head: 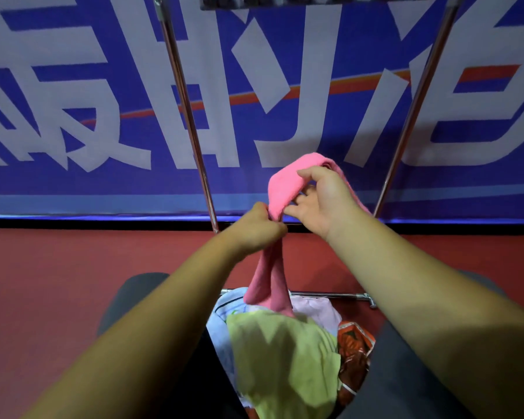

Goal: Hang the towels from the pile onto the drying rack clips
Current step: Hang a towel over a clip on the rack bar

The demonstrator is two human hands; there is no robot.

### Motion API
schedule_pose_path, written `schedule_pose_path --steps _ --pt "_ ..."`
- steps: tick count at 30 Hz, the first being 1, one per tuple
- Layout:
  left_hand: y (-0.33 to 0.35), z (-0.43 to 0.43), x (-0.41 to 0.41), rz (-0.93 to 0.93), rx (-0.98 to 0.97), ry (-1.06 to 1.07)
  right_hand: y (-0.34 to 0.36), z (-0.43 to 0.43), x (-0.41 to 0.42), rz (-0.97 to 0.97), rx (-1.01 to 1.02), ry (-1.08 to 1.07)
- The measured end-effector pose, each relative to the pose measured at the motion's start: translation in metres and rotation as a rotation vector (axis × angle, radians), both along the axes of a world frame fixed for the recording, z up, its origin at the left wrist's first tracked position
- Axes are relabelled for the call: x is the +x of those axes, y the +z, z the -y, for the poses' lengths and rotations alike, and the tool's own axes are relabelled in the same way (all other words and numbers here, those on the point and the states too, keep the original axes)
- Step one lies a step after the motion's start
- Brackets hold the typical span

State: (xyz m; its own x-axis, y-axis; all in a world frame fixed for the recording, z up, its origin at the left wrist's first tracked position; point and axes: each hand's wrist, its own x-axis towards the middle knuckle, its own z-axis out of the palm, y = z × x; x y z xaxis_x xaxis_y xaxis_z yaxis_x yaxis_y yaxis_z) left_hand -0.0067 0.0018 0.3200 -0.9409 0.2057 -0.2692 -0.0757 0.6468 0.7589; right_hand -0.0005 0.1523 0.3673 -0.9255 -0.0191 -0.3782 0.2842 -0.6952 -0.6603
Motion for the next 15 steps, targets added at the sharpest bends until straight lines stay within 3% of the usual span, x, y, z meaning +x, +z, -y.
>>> schedule_pose_path --steps 11,15 --pt "-0.013 -0.028 -0.014 -0.281 -0.185 0.302 0.017 0.005 -0.016 -0.052 0.008 -0.291" --pt "0.012 -0.015 -0.024 -0.396 -0.199 0.377 0.012 -0.010 -0.014 -0.028 0.162 -0.332"
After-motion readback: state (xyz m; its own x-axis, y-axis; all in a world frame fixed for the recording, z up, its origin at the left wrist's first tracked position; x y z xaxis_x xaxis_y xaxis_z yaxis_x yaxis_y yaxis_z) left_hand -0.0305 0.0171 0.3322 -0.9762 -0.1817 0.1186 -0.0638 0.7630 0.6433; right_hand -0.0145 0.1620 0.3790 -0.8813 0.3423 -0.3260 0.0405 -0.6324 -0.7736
